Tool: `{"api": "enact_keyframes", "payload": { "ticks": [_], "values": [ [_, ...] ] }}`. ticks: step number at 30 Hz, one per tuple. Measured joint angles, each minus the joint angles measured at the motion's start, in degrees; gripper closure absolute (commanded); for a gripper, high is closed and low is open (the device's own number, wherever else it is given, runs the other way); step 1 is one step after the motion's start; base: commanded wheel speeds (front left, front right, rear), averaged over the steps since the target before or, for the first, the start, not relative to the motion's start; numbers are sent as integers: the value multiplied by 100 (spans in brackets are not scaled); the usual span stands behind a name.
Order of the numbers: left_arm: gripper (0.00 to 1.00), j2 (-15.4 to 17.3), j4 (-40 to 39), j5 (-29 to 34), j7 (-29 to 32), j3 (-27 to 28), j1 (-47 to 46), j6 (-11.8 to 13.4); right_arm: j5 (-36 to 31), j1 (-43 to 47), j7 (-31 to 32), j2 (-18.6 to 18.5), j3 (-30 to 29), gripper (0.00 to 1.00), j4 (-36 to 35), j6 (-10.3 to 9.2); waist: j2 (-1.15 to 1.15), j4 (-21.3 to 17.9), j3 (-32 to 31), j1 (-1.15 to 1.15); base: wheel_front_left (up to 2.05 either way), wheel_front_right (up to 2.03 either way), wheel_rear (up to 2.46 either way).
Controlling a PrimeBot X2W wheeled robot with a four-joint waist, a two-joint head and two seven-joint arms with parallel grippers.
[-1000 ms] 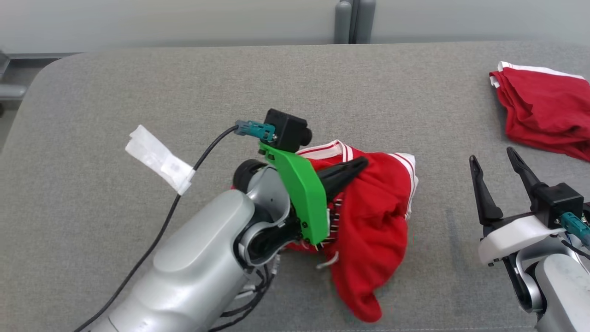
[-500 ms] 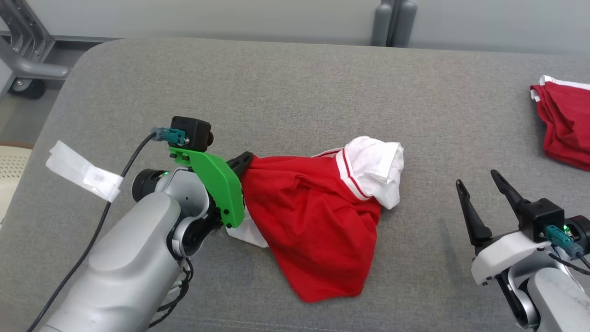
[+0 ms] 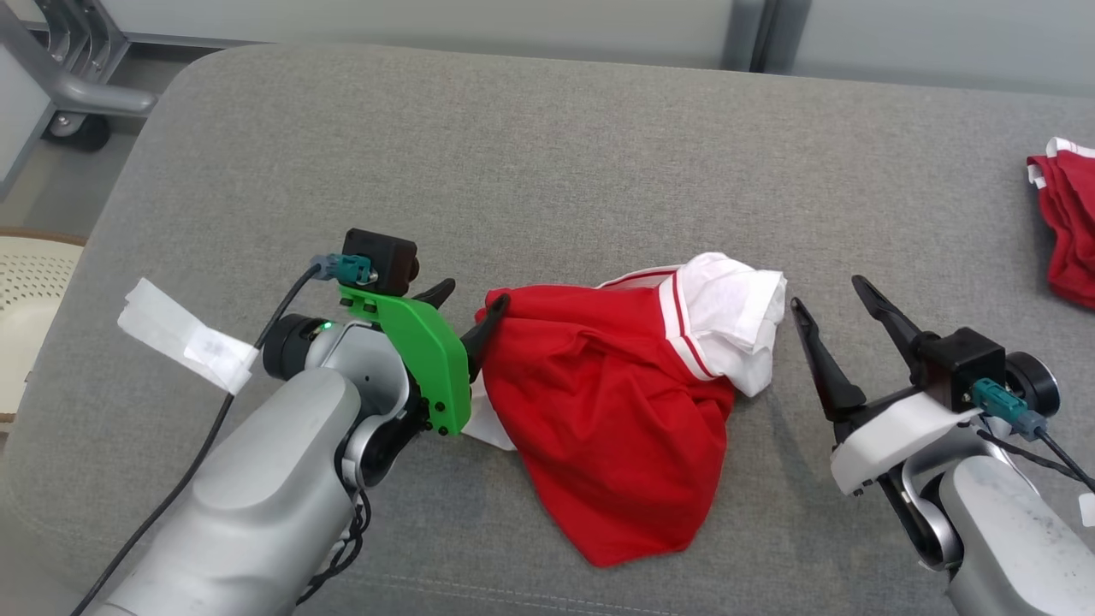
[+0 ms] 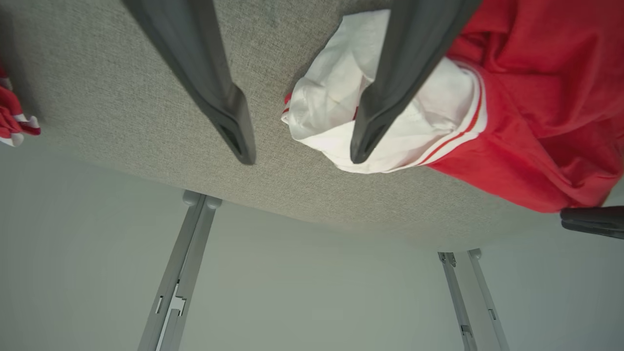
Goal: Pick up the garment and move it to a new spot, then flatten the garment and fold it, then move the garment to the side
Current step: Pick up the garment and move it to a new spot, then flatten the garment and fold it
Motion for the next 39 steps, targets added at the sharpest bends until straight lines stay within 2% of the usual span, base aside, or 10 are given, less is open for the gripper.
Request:
{"api": "enact_keyframes", "payload": {
  "ticks": [7, 12, 18, 32, 39],
  "values": [
    [0, 1, -60, 58, -370, 55, 1, 38, 181, -76, 0, 13, -235, 0, 97, -3, 0, 154, 15, 0, 0, 0, 0],
    [0, -3, -245, 57, -634, 188, 144, 110, 346, -79, 55, -9, -382, 0, 379, -7, 0, 258, 35, 0, 0, 0, 0],
    [0, -45, -571, 53, -915, 232, 454, 171, 404, -70, 398, -180, -382, 0, 882, 57, 0, 447, 87, 0, 0, 0, 0],
    [0, -146, -999, 47, -1196, 201, 1016, 292, 658, -328, 554, 99, -220, 0, 1470, 301, 0, 810, 192, 0, 0, 0, 0],
    [0, -103, -1194, 49, -1255, 194, 1113, 333, 809, -335, 557, 186, -328, 0, 1745, 311, 0, 838, 199, 0, 0, 0, 0]
  ]
}}
